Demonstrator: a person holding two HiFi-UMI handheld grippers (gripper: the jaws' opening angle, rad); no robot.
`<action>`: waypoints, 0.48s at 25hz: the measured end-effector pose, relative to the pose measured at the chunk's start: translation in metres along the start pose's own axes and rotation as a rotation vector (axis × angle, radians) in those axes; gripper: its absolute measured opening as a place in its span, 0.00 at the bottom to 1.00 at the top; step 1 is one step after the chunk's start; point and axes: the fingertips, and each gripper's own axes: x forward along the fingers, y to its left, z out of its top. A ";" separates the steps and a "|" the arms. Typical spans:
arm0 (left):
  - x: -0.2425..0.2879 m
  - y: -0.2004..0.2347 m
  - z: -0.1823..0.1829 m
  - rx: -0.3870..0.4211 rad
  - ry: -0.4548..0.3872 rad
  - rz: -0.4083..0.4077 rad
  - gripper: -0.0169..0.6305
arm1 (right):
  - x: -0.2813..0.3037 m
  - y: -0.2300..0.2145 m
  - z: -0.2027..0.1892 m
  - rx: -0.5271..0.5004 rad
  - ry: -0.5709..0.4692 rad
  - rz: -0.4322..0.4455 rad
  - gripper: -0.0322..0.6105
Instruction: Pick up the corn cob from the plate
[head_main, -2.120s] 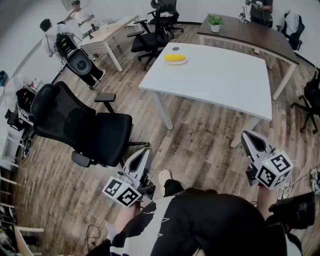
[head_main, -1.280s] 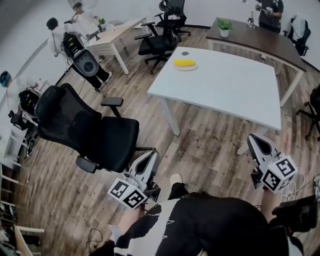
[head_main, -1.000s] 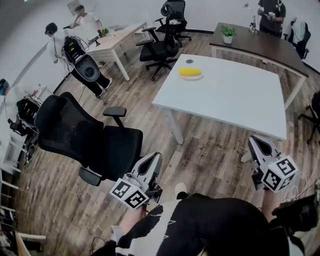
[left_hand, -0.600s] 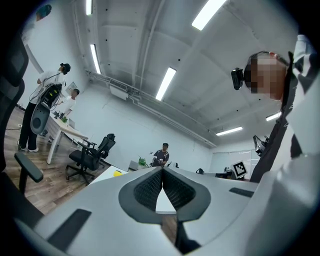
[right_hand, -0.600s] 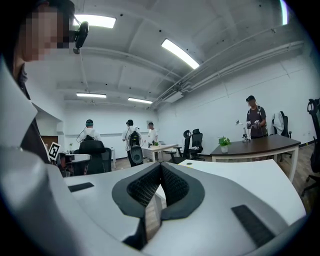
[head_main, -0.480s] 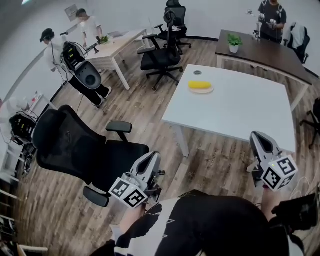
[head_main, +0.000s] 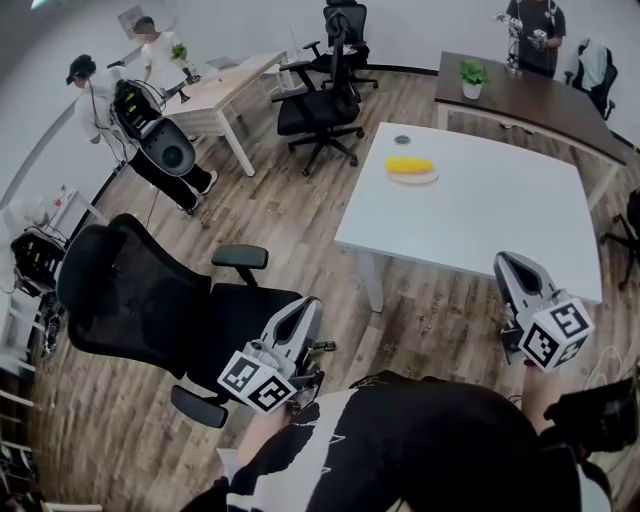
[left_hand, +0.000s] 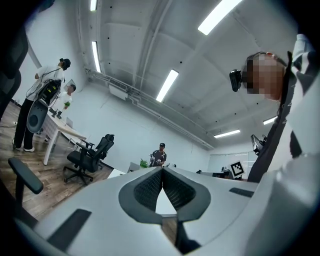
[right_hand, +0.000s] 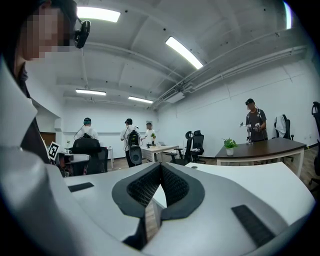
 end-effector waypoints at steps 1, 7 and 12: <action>-0.001 0.005 -0.001 -0.007 0.000 0.003 0.05 | 0.004 0.002 -0.002 0.000 0.007 0.002 0.07; 0.005 0.031 -0.004 -0.038 0.015 0.003 0.05 | 0.019 0.000 -0.008 0.013 0.034 -0.020 0.07; 0.029 0.039 -0.008 -0.050 0.041 -0.035 0.05 | 0.035 -0.016 -0.013 0.052 0.042 -0.051 0.07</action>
